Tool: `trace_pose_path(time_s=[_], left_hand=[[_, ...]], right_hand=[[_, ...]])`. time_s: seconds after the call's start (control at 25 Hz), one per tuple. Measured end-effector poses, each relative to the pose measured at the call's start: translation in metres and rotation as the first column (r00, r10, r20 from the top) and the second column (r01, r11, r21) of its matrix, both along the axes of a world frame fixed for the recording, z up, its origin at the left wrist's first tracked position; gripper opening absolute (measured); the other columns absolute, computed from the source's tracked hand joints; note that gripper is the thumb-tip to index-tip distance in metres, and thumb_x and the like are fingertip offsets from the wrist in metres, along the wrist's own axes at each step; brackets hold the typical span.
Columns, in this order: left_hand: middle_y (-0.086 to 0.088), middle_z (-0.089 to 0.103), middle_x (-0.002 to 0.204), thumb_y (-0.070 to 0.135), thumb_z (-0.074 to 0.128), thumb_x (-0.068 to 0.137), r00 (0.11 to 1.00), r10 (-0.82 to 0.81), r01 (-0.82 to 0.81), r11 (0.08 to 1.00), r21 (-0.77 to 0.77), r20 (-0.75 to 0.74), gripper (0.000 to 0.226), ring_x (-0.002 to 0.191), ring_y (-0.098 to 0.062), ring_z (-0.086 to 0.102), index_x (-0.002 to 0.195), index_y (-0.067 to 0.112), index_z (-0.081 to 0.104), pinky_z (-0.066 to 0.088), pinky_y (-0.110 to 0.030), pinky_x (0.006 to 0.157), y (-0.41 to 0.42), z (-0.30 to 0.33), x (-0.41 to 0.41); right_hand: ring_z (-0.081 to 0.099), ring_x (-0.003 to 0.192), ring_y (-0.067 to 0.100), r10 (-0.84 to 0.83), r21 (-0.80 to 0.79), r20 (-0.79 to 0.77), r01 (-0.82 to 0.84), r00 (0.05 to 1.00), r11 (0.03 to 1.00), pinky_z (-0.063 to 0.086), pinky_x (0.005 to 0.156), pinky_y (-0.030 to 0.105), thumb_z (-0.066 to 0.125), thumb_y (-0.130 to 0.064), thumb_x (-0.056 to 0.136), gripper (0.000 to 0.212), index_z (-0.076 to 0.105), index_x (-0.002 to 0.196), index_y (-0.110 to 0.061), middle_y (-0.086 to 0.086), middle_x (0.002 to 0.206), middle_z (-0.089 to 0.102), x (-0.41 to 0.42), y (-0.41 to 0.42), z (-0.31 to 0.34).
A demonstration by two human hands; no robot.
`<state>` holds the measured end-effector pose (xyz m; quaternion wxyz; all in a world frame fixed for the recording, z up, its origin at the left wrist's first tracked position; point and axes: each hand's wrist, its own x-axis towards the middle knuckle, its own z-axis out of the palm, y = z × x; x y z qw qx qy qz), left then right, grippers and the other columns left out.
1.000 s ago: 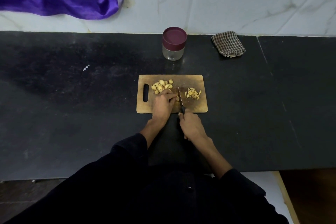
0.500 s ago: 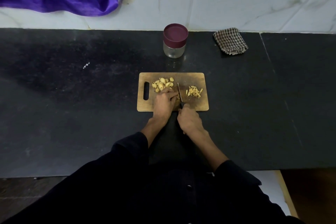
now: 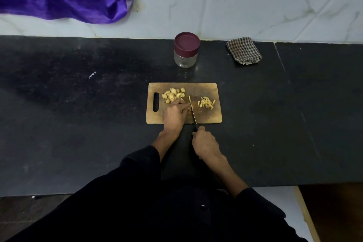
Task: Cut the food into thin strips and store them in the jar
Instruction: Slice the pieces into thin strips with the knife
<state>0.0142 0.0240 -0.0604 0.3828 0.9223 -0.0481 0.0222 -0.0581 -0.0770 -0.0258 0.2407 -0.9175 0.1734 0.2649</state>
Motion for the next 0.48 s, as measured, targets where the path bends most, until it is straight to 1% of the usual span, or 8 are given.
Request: trace_pose_path(time_s=[0.08, 0.24, 0.36, 0.48], left_hand=[[-0.004, 0.064, 0.108, 0.013, 0.062, 0.090, 1.000, -0.013, 0.013, 1.000, 0.009, -0.007, 0.020, 0.088, -0.016, 0.062, 0.107, 0.009, 0.071, 0.052, -0.029, 0.079, 0.001, 0.000, 0.001], [-0.004, 0.064, 0.109, 0.011, 0.062, 0.089, 1.000, -0.023, 0.023, 1.000, 0.020, -0.021, 0.019, 0.090, -0.016, 0.062, 0.106, 0.009, 0.071, 0.051, -0.027, 0.080, 0.001, -0.001, 0.001], [-0.003, 0.064, 0.107, 0.012, 0.063, 0.089, 1.000, -0.019, 0.019, 1.000, 0.017, -0.013, 0.019, 0.089, -0.016, 0.062, 0.105, 0.010, 0.072, 0.053, -0.031, 0.078, 0.002, -0.003, 0.001], [-0.003, 0.064, 0.107, 0.012, 0.063, 0.089, 1.000, -0.025, 0.026, 0.999, 0.030, -0.009, 0.019, 0.089, -0.016, 0.062, 0.106, 0.011, 0.072, 0.053, -0.030, 0.077, 0.002, -0.003, 0.002]], right_hand=[[0.060, 0.110, 0.035, -0.011, 0.001, 0.005, 0.011, 1.000, 1.000, 0.047, 0.083, 0.044, 0.036, -0.028, 0.106, 0.030, 0.047, 0.122, -0.005, 0.019, 0.122, 0.060, 0.000, 0.001, 0.000], [0.059, 0.113, 0.035, -0.035, 0.027, 0.063, 0.034, 0.997, 0.999, 0.045, 0.083, 0.042, 0.037, -0.027, 0.106, 0.033, 0.045, 0.130, -0.005, 0.020, 0.124, 0.060, 0.009, 0.005, 0.001], [0.060, 0.110, 0.034, -0.043, 0.037, 0.070, 0.040, 0.997, 0.999, 0.047, 0.083, 0.043, 0.037, -0.028, 0.106, 0.033, 0.045, 0.130, -0.006, 0.019, 0.122, 0.061, 0.007, 0.006, -0.002], [0.060, 0.111, 0.035, -0.031, 0.019, 0.072, 0.030, 0.997, 0.999, 0.046, 0.084, 0.043, 0.036, -0.028, 0.106, 0.032, 0.045, 0.128, -0.006, 0.019, 0.122, 0.061, 0.008, 0.006, -0.002]])
